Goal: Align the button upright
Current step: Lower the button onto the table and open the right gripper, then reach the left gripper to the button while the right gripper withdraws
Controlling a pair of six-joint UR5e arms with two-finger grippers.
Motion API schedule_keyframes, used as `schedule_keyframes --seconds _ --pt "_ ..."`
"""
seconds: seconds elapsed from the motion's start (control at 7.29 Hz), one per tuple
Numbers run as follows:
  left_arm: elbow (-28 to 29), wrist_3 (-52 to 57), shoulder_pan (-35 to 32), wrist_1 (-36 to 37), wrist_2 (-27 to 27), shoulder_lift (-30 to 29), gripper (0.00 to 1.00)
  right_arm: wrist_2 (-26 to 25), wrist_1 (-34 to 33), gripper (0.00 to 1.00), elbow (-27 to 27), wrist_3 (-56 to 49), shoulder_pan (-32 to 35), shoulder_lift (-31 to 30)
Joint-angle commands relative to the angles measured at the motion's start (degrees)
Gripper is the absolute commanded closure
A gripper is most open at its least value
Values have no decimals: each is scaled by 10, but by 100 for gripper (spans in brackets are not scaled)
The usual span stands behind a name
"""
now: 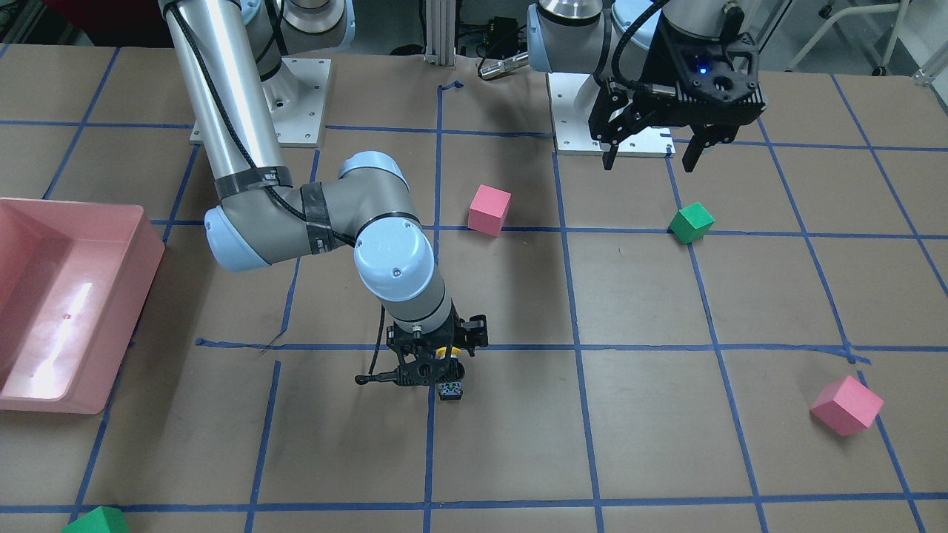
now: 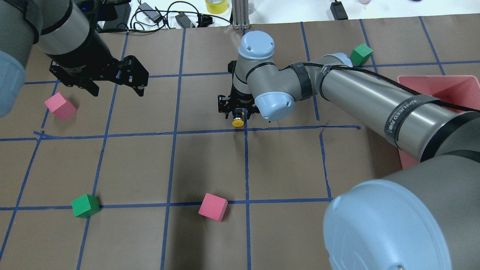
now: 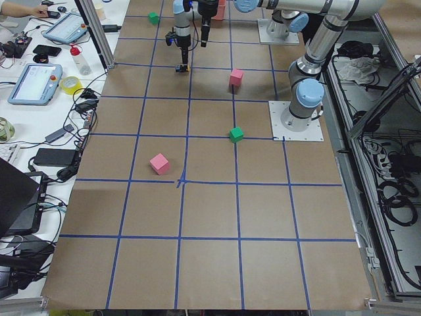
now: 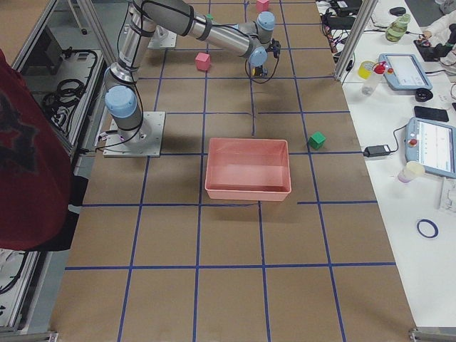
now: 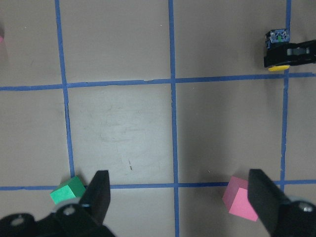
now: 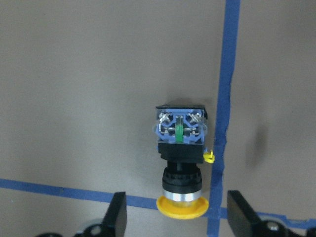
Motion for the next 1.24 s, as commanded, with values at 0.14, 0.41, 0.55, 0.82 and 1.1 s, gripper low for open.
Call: schedule_keyframes --seconds 0.14,0.41,0.55,0.82,1.1 --pt "-19 -65 -5 7 -6 -6 0 -8 70 9 11 -4 -1 -78" --pt "-76 -125 -59 98 -4 -14 0 -13 153 0 11 -5 -14 -117" --pt "-126 -169 -83 179 -4 -21 0 -37 177 0 12 -14 -36 -132" --pt "-215 -216 -130 358 1 -53 0 -40 287 0 11 -85 -103 -208" --pt "-278 -235 -163 569 26 -120 0 -42 335 0 9 -87 -134 -260"
